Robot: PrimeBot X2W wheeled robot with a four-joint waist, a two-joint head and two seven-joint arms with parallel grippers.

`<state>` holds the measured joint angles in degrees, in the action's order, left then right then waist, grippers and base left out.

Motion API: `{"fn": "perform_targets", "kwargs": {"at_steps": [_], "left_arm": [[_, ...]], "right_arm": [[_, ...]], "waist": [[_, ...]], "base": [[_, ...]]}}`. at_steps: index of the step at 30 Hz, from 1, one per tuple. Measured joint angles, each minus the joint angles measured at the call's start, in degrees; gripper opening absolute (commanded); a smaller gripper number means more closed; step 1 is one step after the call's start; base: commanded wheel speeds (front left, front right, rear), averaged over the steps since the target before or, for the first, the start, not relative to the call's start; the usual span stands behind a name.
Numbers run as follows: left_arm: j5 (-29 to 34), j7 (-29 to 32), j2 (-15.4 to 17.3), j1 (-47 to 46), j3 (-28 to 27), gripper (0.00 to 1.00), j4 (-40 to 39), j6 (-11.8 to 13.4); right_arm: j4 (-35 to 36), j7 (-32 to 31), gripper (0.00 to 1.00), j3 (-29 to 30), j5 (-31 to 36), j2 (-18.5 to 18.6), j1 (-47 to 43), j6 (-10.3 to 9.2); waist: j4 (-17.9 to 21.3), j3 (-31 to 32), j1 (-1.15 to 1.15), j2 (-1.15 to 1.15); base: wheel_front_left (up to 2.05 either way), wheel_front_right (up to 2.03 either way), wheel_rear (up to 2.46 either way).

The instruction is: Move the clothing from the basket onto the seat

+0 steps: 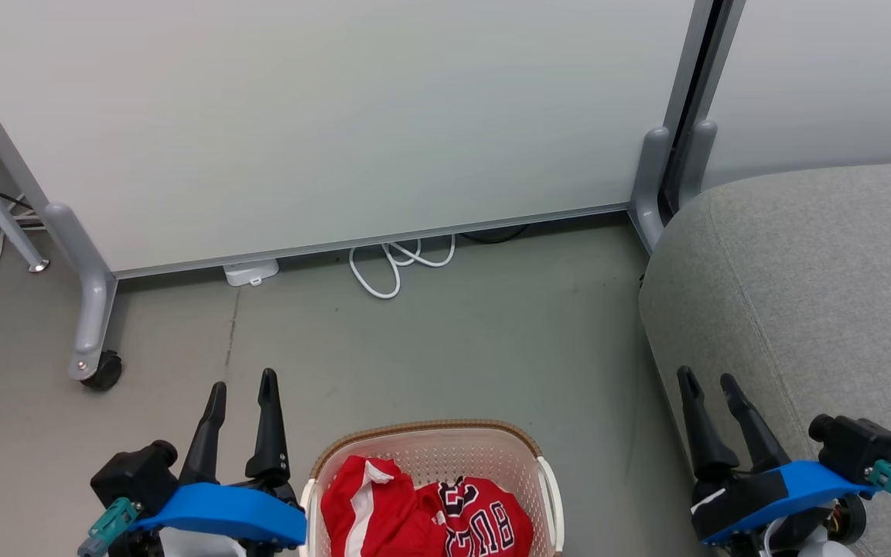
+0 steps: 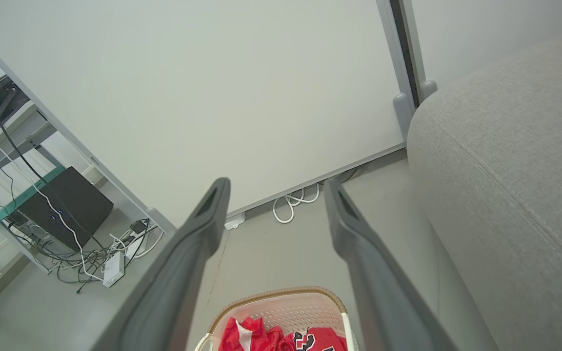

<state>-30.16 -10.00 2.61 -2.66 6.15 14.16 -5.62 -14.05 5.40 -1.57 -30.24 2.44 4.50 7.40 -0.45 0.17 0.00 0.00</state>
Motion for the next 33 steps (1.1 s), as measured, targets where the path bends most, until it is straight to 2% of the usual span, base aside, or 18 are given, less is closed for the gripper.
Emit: {"fn": "perform_targets", "kwargs": {"at_steps": [17,33], "left_arm": [[7.48,-2.15,0.09,0.00,1.60,1.00,-0.16,0.00],[11.63,-3.82,0.15,0.12,2.01,1.00,0.89,0.55]], "right_arm": [[0.82,1.24,1.00,-0.79,8.10,0.11,-0.07,0.00],[1.12,2.30,1.00,-0.87,14.95,0.20,-0.09,0.01]], "waist": [[0.03,-0.22,0.00,0.00],[-0.25,0.21,0.00,0.00]], "base": [[0.00,0.00,0.00],[0.00,0.00,0.00]]}}
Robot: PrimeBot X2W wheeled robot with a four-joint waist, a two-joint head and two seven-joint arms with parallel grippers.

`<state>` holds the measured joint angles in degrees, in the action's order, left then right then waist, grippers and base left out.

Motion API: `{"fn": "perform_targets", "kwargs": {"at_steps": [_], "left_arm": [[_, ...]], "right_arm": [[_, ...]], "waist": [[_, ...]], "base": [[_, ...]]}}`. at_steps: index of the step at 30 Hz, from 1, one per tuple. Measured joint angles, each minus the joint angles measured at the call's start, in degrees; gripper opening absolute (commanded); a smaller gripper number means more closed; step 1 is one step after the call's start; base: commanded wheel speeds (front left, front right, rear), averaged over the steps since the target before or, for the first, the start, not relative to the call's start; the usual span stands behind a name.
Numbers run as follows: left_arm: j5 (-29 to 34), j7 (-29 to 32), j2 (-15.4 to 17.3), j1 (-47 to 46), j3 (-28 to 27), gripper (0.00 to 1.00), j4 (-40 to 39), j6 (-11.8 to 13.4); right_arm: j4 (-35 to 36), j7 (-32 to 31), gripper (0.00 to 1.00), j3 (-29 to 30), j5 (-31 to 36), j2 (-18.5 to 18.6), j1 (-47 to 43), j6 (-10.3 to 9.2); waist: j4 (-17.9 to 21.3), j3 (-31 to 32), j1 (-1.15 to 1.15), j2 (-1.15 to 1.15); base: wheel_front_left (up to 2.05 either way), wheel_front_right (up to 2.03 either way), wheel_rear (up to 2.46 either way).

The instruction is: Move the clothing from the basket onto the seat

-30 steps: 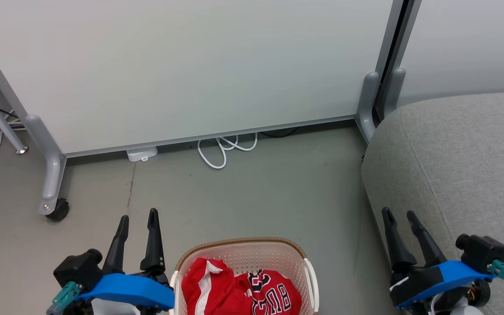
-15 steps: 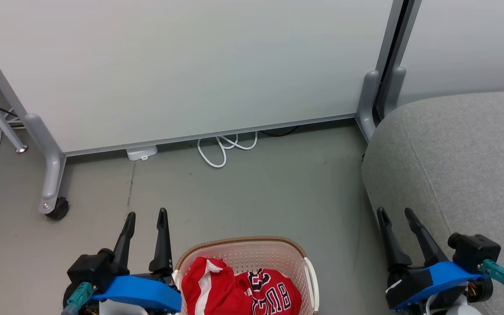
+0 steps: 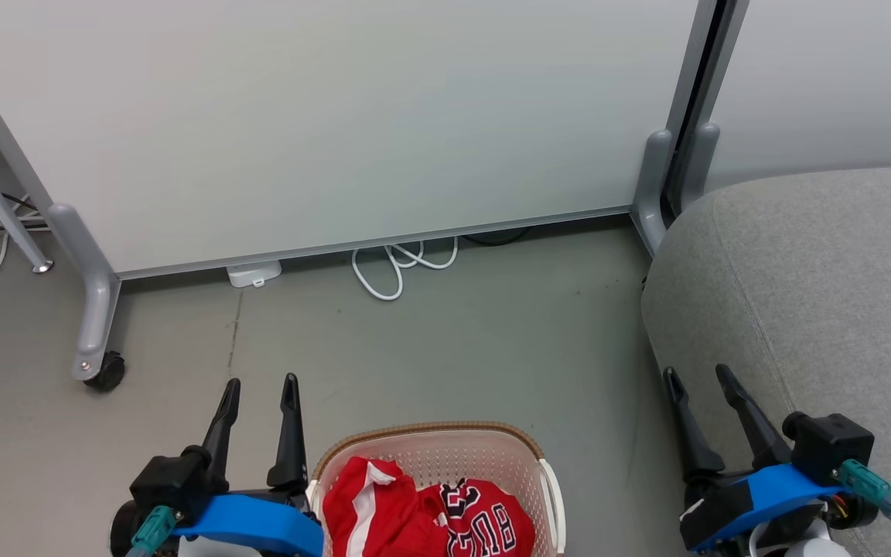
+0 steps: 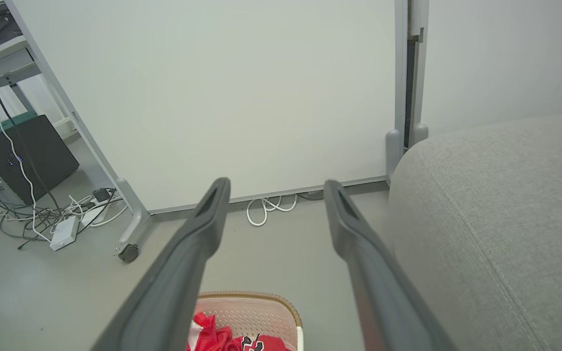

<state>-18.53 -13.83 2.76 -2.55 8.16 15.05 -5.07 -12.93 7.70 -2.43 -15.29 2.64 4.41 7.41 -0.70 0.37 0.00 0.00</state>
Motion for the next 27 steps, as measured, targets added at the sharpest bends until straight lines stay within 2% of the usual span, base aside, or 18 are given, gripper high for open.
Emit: {"fn": "perform_targets", "kwargs": {"at_steps": [11,27], "left_arm": [[2.54,-1.18,0.03,0.13,0.22,1.00,0.82,0.27],[2.31,-1.16,0.04,0.42,0.47,1.00,1.19,0.68]], "right_arm": [[0.40,0.54,1.00,0.43,4.14,0.04,-0.15,0.05],[0.76,0.60,1.00,0.71,4.14,0.08,-0.19,0.05]], "waist": [[-0.01,0.35,0.00,0.00],[-0.03,-0.11,0.00,0.00]], "base": [[0.00,0.00,0.00],[0.00,0.00,0.00]]}}
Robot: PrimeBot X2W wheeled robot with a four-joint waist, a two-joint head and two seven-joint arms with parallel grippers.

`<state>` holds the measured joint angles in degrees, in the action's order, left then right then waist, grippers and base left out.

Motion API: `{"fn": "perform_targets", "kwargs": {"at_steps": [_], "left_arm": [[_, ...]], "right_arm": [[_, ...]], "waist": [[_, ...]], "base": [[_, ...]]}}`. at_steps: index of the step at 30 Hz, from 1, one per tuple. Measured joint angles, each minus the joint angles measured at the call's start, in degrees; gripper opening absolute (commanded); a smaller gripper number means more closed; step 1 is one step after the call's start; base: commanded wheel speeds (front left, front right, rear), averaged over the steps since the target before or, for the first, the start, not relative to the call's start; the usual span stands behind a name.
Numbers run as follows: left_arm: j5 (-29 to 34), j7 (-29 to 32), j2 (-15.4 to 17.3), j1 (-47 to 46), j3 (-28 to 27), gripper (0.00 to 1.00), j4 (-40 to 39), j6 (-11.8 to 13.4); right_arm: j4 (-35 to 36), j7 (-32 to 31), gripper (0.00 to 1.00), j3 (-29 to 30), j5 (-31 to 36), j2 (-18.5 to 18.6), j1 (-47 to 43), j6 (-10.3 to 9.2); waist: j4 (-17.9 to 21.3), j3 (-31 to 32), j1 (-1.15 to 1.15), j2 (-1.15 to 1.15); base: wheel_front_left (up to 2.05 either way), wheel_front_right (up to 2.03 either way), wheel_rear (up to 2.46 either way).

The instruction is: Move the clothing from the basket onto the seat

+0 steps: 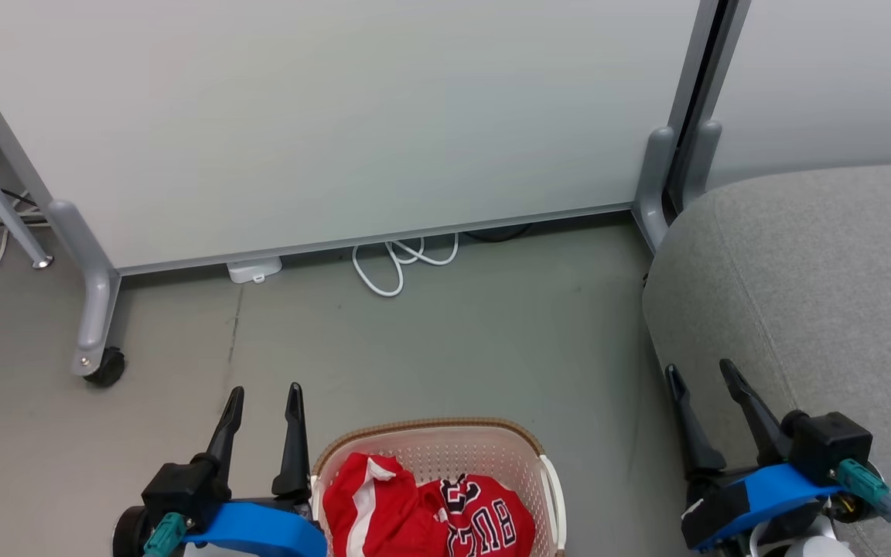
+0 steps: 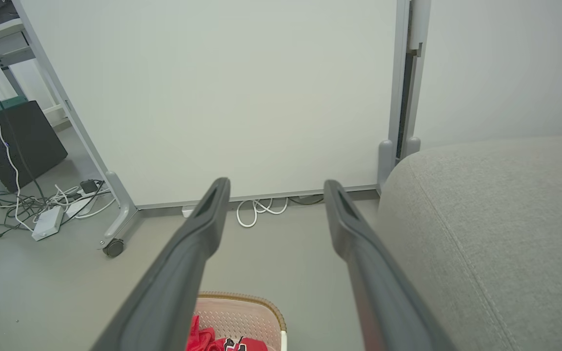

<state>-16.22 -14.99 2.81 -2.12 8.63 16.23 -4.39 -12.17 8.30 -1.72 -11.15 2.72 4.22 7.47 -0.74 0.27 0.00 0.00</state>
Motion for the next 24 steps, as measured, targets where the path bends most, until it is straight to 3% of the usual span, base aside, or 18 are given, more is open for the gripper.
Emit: {"fn": "perform_targets", "kwargs": {"at_steps": [10,24], "left_arm": [[0.58,1.93,1.35,-4.81,1.32,1.00,3.28,-0.05],[1.81,11.00,6.69,-19.63,6.79,1.00,17.93,-2.40]], "right_arm": [[3.36,-0.34,1.00,-2.48,0.55,0.03,6.59,0.01],[3.77,3.75,1.00,-7.68,-1.77,0.12,17.75,0.01]], "waist": [[2.11,-9.03,0.00,0.00],[9.55,-28.84,0.01,0.00]], "base": [[0.00,0.00,0.00],[0.00,0.00,0.00]]}}
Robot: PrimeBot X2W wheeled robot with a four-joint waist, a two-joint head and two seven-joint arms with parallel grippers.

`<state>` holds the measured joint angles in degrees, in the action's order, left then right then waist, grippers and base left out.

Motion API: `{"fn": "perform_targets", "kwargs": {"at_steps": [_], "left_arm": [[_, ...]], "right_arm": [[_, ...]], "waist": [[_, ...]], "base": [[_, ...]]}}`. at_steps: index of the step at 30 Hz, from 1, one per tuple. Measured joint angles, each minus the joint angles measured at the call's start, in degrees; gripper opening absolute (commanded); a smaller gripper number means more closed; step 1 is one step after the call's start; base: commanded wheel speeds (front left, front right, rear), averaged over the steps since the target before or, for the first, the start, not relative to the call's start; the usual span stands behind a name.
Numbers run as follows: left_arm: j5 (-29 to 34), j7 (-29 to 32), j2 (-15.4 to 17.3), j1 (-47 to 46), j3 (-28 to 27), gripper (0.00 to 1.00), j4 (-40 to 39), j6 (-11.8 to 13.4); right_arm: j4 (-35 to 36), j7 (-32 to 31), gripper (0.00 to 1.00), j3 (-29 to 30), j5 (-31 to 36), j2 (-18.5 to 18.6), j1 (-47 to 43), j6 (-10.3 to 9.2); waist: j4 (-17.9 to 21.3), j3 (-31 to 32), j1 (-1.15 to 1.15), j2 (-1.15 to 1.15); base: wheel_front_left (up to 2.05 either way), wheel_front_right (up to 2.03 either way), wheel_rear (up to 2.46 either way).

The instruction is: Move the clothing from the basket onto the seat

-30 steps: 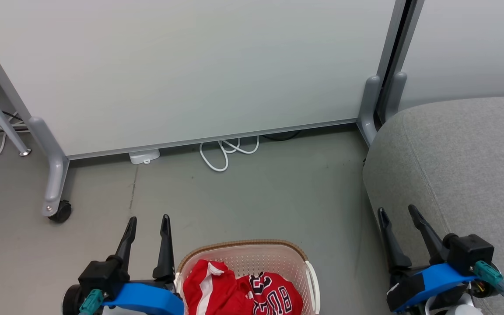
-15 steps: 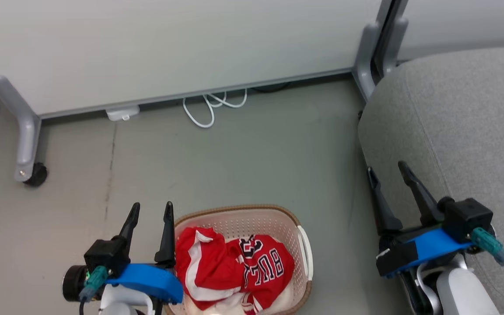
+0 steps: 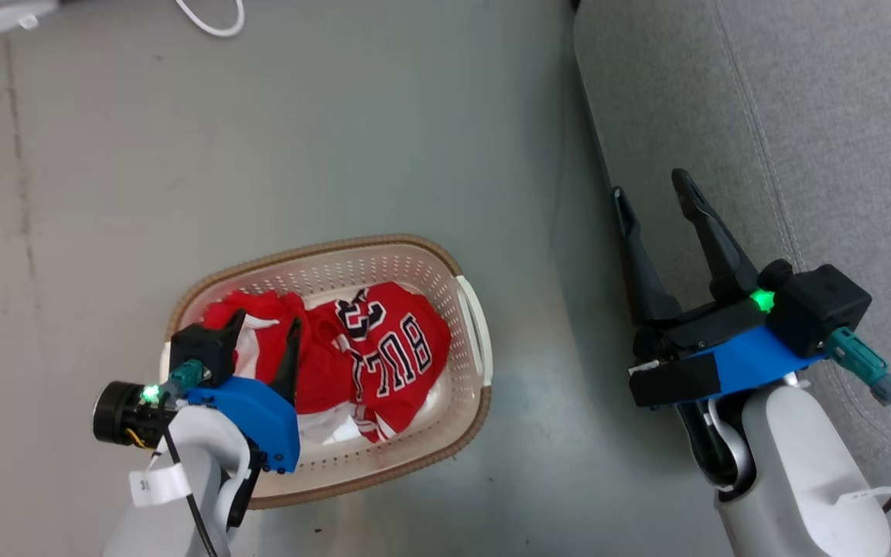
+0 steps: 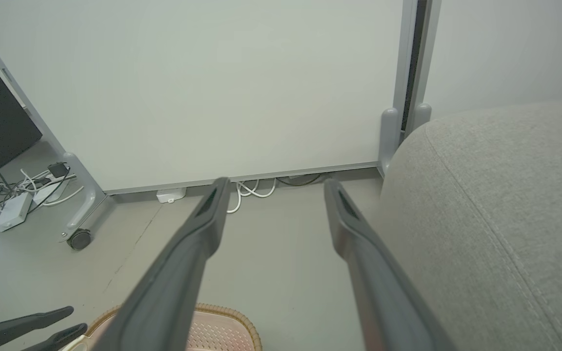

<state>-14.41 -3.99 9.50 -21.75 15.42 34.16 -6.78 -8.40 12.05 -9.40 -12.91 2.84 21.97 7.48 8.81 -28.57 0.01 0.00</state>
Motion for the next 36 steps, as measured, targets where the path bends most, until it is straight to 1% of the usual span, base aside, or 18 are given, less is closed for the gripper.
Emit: {"fn": "perform_targets", "kwargs": {"at_steps": [6,12,14,18,24,28,31,32,33,34,36], "left_arm": [[0.89,3.44,2.27,-5.54,3.27,1.00,5.95,-0.33],[0.92,5.61,3.57,-8.92,4.83,1.00,11.74,-0.43],[1.35,6.02,4.13,-9.89,4.97,1.00,13.58,-0.09],[2.26,6.49,4.88,-11.71,5.24,1.00,16.63,1.99],[2.81,8.00,5.71,-13.85,4.90,1.00,20.50,5.87],[2.64,8.82,5.71,-14.89,4.46,1.00,22.10,7.84],[2.63,9.43,5.64,-15.27,4.59,1.00,23.14,8.57],[2.63,9.81,5.60,-15.43,4.79,0.90,23.48,8.60],[2.63,10.06,5.54,-15.61,5.02,0.47,23.76,8.59],[2.59,10.38,5.37,-15.78,5.15,0.00,24.01,8.27],[1.99,11.27,4.83,-15.97,5.19,0.00,24.62,7.79]], "right_arm": [[-1.19,1.77,1.00,-2.78,-2.14,0.02,3.28,0.00],[-1.48,2.68,1.00,-5.28,-3.82,0.01,5.65,0.00],[-1.46,2.75,1.00,-5.69,-4.27,0.02,6.26,0.00],[-1.48,2.83,1.00,-6.58,-5.06,0.01,7.03,0.00],[-0.35,2.91,1.00,-7.43,-6.15,0.00,7.11,0.00],[-0.10,2.92,1.00,-7.88,-6.93,0.01,7.11,0.00],[0.12,2.92,1.00,-8.33,-7.44,0.01,7.11,0.00],[0.14,2.92,1.00,-8.46,-7.45,0.01,7.11,0.00],[0.18,2.92,1.00,-8.56,-7.57,0.01,7.11,0.00],[0.19,2.92,1.00,-8.62,-7.70,0.01,7.11,0.00],[0.19,2.92,1.00,-8.62,-7.84,0.01,7.11,0.00]], "waist": [[3.68,-7.34,0.00,0.00],[6.88,-13.29,0.01,0.00],[7.77,-14.90,0.01,0.00],[9.19,-17.43,0.00,0.00],[10.71,-19.78,0.00,0.00],[11.35,-20.59,0.00,0.00],[11.73,-20.95,0.00,0.00],[11.86,-21.01,0.00,0.00],[11.97,-21.05,0.00,0.00],[12.05,-21.08,0.00,0.00],[12.12,-21.08,-0.01,0.00]], "base": [[0.00,0.00,0.00],[0.00,0.00,0.00],[0.00,0.00,0.00],[0.00,0.00,0.00],[0.00,0.00,0.00],[0.00,0.00,0.00],[0.00,0.00,0.00],[0.00,0.00,0.00],[0.00,0.00,0.00],[0.00,0.00,0.00],[0.00,0.00,0.00]]}}
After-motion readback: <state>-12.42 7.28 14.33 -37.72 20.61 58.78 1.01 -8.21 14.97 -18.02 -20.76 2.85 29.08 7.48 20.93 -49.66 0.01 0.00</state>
